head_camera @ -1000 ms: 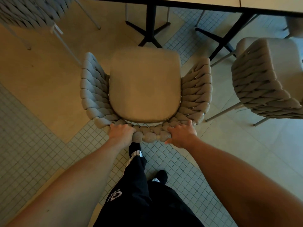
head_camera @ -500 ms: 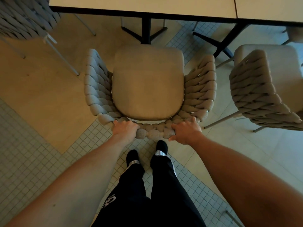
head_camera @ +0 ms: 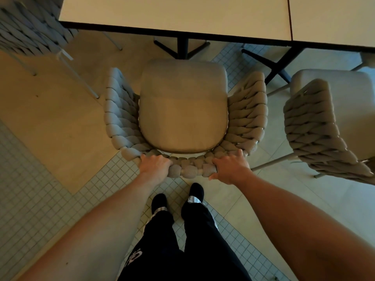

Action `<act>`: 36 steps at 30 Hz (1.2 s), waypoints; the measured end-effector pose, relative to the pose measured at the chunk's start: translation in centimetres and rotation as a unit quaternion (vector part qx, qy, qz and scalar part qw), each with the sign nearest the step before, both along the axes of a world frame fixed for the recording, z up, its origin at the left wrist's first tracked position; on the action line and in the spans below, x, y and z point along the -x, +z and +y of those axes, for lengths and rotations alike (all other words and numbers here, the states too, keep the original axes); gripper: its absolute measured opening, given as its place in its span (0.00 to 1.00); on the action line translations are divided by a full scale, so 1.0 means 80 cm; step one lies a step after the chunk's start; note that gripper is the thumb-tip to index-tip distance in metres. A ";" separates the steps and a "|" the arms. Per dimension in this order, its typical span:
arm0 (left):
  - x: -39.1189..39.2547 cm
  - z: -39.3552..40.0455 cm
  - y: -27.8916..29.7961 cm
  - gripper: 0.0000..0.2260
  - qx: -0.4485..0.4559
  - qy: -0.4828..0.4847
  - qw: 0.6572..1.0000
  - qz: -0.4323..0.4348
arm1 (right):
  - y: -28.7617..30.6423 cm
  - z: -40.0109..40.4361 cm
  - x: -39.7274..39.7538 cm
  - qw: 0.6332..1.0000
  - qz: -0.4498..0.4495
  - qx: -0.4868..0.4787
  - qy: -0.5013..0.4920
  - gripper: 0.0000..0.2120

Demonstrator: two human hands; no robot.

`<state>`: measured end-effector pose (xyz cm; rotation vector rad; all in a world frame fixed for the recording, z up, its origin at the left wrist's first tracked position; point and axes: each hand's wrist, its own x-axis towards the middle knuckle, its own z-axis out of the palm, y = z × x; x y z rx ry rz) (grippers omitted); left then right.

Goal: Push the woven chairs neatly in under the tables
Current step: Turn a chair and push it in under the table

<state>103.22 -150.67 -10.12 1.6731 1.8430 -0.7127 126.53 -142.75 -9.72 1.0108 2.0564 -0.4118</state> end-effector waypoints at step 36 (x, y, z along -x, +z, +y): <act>0.132 -0.101 0.080 0.34 -0.080 0.288 0.951 -0.085 | 0.085 -0.027 0.208 0.986 0.104 0.063 0.116 0.37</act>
